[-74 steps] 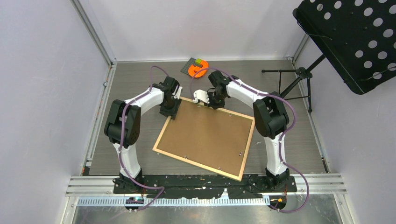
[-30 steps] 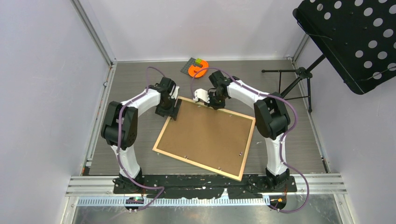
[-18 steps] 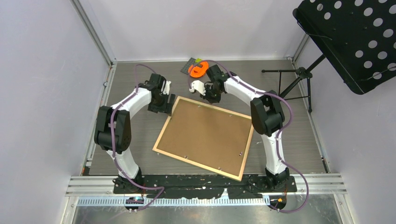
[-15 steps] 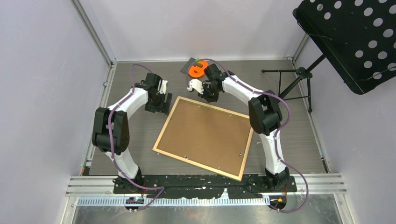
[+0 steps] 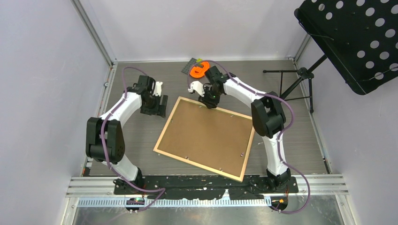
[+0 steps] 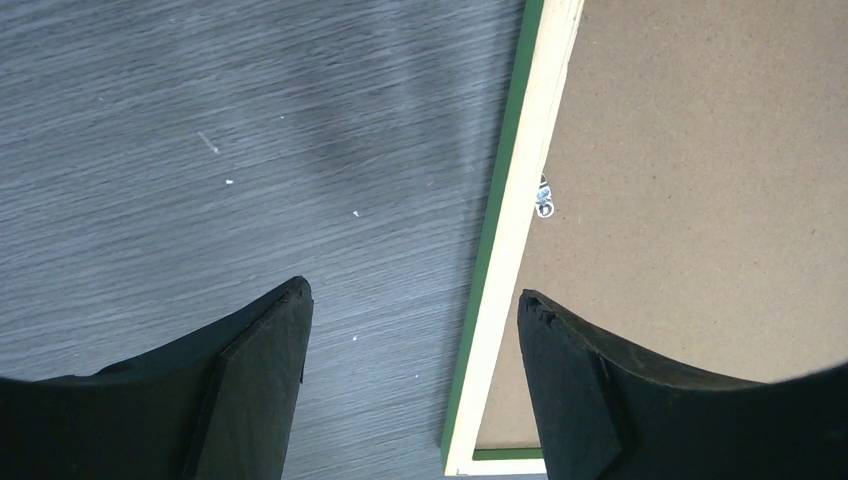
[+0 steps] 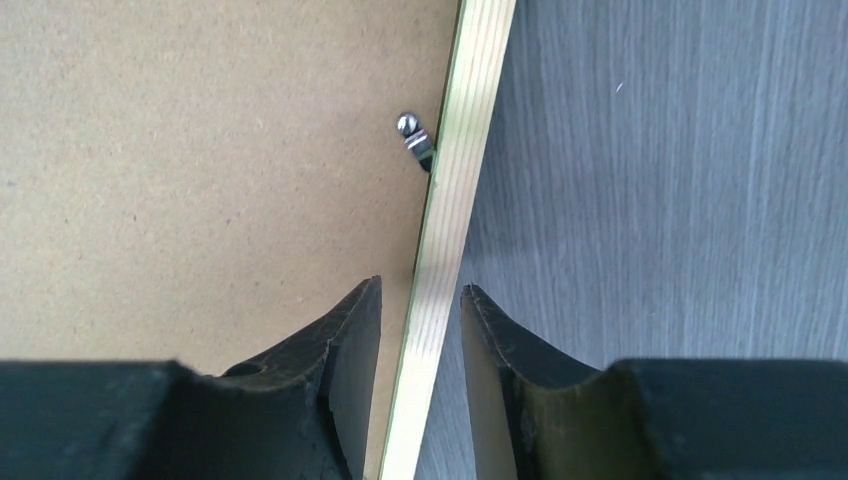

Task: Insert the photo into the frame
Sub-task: Adjust the photo frame at the center of the board.

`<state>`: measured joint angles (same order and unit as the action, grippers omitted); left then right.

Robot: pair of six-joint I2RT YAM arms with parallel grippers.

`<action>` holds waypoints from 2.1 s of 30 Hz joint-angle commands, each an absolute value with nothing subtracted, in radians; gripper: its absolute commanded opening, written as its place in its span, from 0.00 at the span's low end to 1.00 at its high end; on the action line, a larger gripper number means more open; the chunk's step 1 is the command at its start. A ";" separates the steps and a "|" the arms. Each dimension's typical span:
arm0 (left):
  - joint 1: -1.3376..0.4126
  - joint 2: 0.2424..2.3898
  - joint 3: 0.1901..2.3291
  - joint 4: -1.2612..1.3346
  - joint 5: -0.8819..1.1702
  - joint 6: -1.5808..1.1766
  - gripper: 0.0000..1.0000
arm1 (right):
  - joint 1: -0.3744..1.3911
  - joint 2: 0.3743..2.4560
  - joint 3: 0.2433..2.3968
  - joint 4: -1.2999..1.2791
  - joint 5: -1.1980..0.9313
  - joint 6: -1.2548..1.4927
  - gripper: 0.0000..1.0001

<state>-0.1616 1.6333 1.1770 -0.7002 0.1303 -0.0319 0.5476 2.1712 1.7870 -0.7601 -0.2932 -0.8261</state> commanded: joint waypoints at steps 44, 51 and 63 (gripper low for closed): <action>-0.142 1.614 1.149 -0.685 0.185 -0.011 0.74 | 0.479 2.130 1.708 -0.769 -0.333 -0.809 0.28; -0.079 1.606 1.149 -0.713 0.212 -0.004 0.77 | 0.496 2.199 1.830 -0.826 -0.386 -0.785 0.06; -0.007 1.579 1.139 -0.783 0.240 0.041 0.86 | 0.625 2.408 2.269 -0.955 -0.375 -0.824 0.06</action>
<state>-0.0338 1.6165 1.1435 -0.7448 0.2005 0.0212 0.5797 2.3741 2.0743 -0.9134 -0.3374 -0.8051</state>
